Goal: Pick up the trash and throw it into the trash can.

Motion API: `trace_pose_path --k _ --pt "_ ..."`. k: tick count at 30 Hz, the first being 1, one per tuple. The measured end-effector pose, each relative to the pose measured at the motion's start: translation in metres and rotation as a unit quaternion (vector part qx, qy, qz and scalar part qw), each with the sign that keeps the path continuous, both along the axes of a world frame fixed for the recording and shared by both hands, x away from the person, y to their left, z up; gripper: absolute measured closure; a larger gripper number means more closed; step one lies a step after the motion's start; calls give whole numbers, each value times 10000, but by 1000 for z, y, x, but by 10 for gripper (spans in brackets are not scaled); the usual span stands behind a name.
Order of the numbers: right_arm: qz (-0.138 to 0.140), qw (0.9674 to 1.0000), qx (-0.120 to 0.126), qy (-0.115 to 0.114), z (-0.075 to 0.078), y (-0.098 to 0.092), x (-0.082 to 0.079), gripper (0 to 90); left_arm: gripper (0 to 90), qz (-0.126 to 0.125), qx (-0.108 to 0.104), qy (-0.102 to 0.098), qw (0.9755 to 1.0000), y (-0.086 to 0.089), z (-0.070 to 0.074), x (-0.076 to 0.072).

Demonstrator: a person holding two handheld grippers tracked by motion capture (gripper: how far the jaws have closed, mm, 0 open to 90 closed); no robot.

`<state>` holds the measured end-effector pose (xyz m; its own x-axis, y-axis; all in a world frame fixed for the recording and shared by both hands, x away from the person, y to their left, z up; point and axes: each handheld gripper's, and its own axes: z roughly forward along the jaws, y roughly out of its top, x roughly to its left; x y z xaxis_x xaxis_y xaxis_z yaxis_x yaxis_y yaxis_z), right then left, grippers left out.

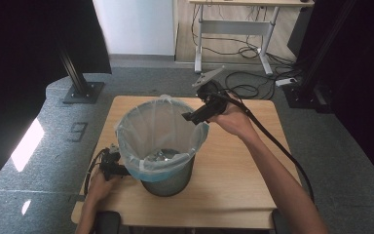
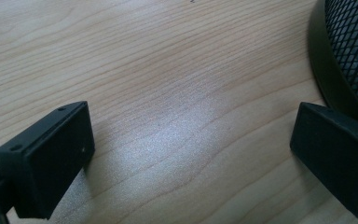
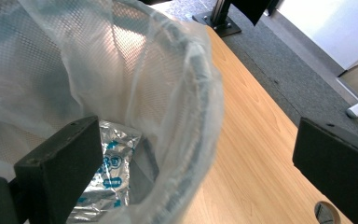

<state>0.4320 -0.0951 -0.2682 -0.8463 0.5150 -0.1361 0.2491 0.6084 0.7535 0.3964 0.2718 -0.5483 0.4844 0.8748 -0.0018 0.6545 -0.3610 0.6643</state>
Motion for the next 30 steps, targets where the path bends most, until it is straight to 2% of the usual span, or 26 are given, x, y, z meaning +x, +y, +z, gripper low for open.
trace_pose_path --k 15,27,29,30 --pt "-421 9989 214 49 -8 -48 2 8 0 18 0 2 10000 0 0 0" --pt "-889 9956 305 72 -19 -98 2 14 0 10 3 28 10000 0 0 0" --pt "-1030 9941 338 47 -22 -114 1 14 0 27 -1 2 10000 0 0 0" --pt "-1030 9941 338 47 -22 -114 1 14 0 27 -1 2 10000 0 0 0"
